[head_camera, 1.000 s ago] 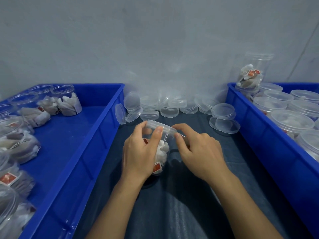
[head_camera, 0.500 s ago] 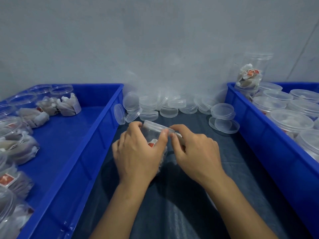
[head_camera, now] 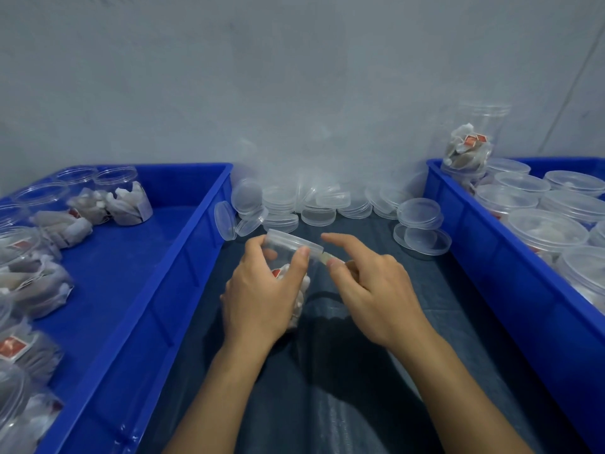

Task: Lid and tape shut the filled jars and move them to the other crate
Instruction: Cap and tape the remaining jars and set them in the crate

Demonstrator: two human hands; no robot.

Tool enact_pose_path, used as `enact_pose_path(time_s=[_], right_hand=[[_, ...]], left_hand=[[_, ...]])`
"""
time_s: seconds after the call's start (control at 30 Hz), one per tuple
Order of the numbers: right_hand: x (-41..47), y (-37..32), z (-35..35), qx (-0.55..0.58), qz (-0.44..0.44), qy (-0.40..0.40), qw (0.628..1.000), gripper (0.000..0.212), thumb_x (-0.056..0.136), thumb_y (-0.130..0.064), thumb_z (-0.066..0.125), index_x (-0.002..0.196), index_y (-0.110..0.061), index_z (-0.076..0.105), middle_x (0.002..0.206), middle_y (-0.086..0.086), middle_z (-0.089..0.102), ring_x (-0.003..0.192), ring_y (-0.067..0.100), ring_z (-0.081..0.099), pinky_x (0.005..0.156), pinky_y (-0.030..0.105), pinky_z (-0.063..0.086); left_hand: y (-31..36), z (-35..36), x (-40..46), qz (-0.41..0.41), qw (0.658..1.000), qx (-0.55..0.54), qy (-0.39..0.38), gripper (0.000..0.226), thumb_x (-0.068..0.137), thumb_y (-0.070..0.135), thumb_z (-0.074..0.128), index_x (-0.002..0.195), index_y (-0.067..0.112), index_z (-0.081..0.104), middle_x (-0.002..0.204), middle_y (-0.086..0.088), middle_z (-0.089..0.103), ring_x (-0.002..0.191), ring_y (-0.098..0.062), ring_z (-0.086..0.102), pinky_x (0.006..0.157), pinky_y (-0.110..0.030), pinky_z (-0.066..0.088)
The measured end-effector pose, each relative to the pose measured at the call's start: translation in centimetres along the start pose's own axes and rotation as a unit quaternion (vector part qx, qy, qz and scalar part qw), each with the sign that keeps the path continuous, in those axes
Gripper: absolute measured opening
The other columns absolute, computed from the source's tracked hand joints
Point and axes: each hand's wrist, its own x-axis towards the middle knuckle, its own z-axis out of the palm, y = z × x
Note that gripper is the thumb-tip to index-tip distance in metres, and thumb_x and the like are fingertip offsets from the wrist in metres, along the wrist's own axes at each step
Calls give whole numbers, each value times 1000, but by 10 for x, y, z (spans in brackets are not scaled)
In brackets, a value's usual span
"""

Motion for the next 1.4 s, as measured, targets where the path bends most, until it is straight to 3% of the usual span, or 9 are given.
enact_pose_path(time_s=[0.23,0.67,0.9,0.97,1.07,1.17,1.27,1.33,1.4], right_hand=[[3,8,3,-58,13,-19,998,38,103,-44,40,138,-45,53,57,-16,48,78,27,61,79,45,49],[5,14,8,-75,23,-17,997,43,96,-56,29,134,-54,48,59,-13,53,81,28,62,80,45,52],[4,13,8,-78,27,-9,997,42,94,-59,29,131,-53,50,60,-14,55,82,25,64,78,43,51],[3,12,8,-79,21,-2,997,44,94,-60,26,130,-51,51,62,-14,57,82,25,64,78,43,51],[0,10,8,-80,10,11,997,48,94,-61,22,130,-48,52,67,-13,64,82,26,66,78,44,51],[-1,7,9,-84,-1,25,996,47,95,-62,22,128,-47,51,72,-11,69,82,28,68,75,43,50],[-3,2,11,-95,-9,33,995,49,94,-63,19,130,-46,49,78,-7,73,85,31,69,73,42,47],[-4,0,9,-92,-7,29,995,50,94,-60,18,131,-45,49,80,-5,73,86,32,68,74,43,47],[-4,-1,5,-61,-1,0,998,54,91,-52,19,136,-46,49,72,-7,67,82,29,65,77,45,48]], left_hand=[[-2,-1,0,4,1000,-26,4,66,78,90,43,120,40,51,111,19,64,96,-7,64,82,-40,50],[0,1,2,-44,986,-154,-44,68,70,87,51,111,34,64,97,17,70,89,9,63,74,-23,47],[-2,0,3,-41,977,-194,-79,63,74,83,54,110,33,66,100,13,74,92,-3,71,89,-40,58],[-2,0,2,-31,977,-192,-91,62,76,83,53,112,35,63,101,16,73,94,-2,70,91,-42,58],[-2,-1,1,-1,986,-143,-84,78,76,87,47,136,38,48,116,21,66,109,2,62,90,-27,50],[2,-1,-3,43,995,-89,-4,82,80,82,49,145,32,43,130,14,58,117,-8,60,92,-33,51],[7,-1,-7,77,995,-57,30,72,86,77,47,143,33,47,132,14,59,111,-6,59,87,-30,47],[7,1,-6,76,996,-53,14,74,84,81,46,143,38,47,128,17,60,102,0,57,82,-26,43],[5,1,-4,62,996,-69,-7,74,81,84,48,142,41,46,121,15,64,99,-2,60,81,-30,47]])
